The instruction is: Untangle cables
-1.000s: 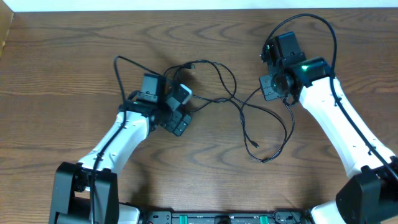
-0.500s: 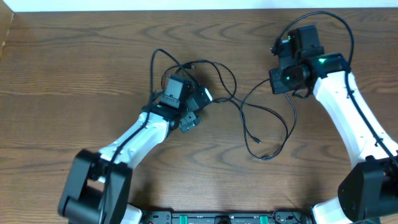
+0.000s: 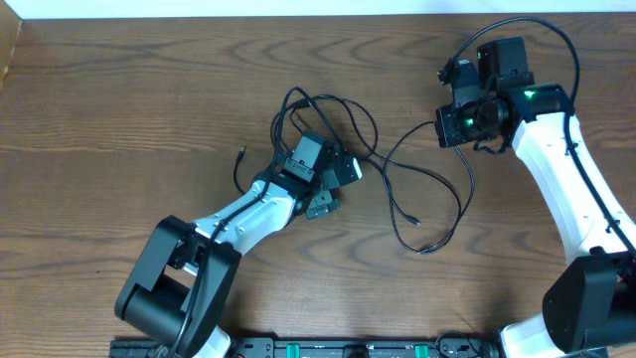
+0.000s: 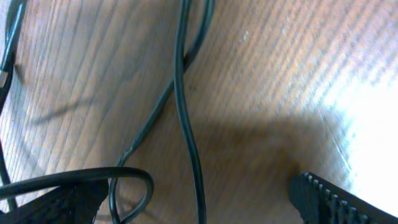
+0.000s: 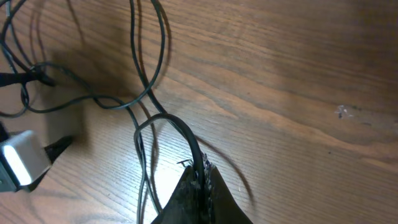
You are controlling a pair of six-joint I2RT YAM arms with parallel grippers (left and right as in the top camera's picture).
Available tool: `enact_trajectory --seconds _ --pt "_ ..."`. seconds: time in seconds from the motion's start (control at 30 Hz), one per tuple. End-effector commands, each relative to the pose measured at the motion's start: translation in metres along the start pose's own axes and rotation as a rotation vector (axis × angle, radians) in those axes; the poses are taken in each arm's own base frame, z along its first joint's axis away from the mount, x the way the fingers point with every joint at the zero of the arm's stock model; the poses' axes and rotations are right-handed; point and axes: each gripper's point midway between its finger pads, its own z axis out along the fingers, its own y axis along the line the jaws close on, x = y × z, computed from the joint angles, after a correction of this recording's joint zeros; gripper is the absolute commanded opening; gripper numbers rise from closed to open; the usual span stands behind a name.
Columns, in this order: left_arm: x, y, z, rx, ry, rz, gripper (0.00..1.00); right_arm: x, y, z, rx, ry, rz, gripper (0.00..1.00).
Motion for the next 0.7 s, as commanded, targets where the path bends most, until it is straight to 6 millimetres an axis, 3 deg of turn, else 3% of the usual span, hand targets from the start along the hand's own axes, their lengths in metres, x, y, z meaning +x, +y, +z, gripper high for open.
enact_trajectory --seconds 0.0,0.13,0.17,0.23,0.33,0.37,0.53,0.67 --pt "0.004 -0.001 0.014 -0.001 0.015 0.017 0.98 -0.004 0.004 -0.002 -0.026 -0.015 -0.017 0.01" --pt "0.005 -0.003 0.027 -0.002 0.014 0.016 0.98 -0.005 0.005 -0.002 -0.037 -0.019 -0.018 0.01" --pt "0.006 -0.005 0.031 0.001 0.017 0.016 0.93 -0.005 0.005 -0.002 -0.037 -0.018 -0.018 0.01" --pt "0.009 -0.008 0.036 0.009 0.025 0.016 0.70 -0.005 0.006 -0.002 -0.037 -0.017 -0.018 0.01" --pt "0.011 -0.009 0.038 0.015 0.033 0.017 0.19 -0.005 0.006 -0.002 -0.037 -0.017 -0.018 0.01" --pt "0.010 -0.009 0.038 0.014 0.032 0.017 0.08 -0.005 0.006 -0.002 -0.037 -0.018 -0.018 0.01" --pt "0.011 0.002 0.030 -0.039 0.049 0.006 0.07 -0.006 0.005 -0.002 -0.037 -0.025 -0.020 0.01" --pt "-0.005 0.023 0.002 -0.121 0.003 -0.032 0.08 -0.006 0.005 -0.002 -0.036 -0.025 -0.019 0.01"
